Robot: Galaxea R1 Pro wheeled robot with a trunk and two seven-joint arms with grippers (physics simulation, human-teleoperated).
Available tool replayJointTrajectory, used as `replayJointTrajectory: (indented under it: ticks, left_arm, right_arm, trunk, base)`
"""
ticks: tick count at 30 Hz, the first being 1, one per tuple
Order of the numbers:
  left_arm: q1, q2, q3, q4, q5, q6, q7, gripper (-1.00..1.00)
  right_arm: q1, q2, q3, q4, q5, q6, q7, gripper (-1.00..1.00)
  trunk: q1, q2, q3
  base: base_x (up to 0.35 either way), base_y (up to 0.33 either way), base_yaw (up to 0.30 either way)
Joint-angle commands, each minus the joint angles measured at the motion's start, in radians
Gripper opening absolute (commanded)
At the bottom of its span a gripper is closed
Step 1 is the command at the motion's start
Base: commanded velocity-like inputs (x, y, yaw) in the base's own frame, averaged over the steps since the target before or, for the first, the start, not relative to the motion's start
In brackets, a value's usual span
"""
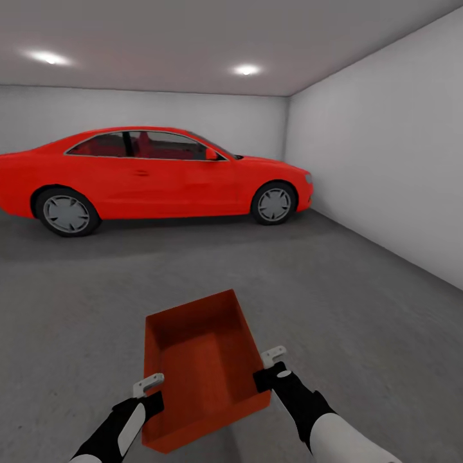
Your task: Move the two storage containers from the living room to the garage. In the garage, place one container on the floor and stack the other container on top of it (either order is fine).
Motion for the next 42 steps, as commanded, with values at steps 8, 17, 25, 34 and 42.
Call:
replayJointTrajectory:
  ticks: [8, 17, 25, 34, 42]
  left_arm:
    - [-0.001, 0.000, 0.006, -0.006, 0.000, 0.005, 0.007, -1.00]
    - [-0.001, 0.000, 0.006, -0.005, 0.000, 0.005, 0.007, -1.00]
    - [-0.001, 0.000, 0.006, -0.005, 0.000, 0.005, 0.009, -1.00]
    - [-0.001, 0.000, 0.005, -0.005, 0.000, 0.006, 0.010, -1.00]
    - [-0.001, 0.000, 0.004, -0.005, 0.000, 0.005, 0.009, -1.00]
  right_arm:
    - [0.000, -0.001, 0.001, 0.001, -0.009, 0.007, 0.073, -1.00]
    - [0.000, -0.001, 0.001, 0.001, -0.010, 0.007, 0.073, -1.00]
    - [0.000, -0.001, 0.001, 0.001, -0.010, 0.007, 0.073, -1.00]
    - [0.000, -0.001, 0.001, 0.001, -0.010, 0.007, 0.073, -1.00]
    - [0.000, -0.001, 0.001, 0.001, -0.010, 0.007, 0.073, -1.00]
  trunk:
    - [0.000, 0.000, -0.001]
    - [0.000, 0.000, 0.000]
    - [0.000, 0.000, 0.005]
    - [0.000, 0.000, 0.009]
    - [0.000, 0.000, 0.009]
  base:
    - [0.314, 0.120, 0.000]
    - [0.108, 0.039, -0.085]
    - [0.000, 0.000, -0.277]
    - [0.003, 0.000, -0.179]
    - [0.253, 0.052, -0.005]
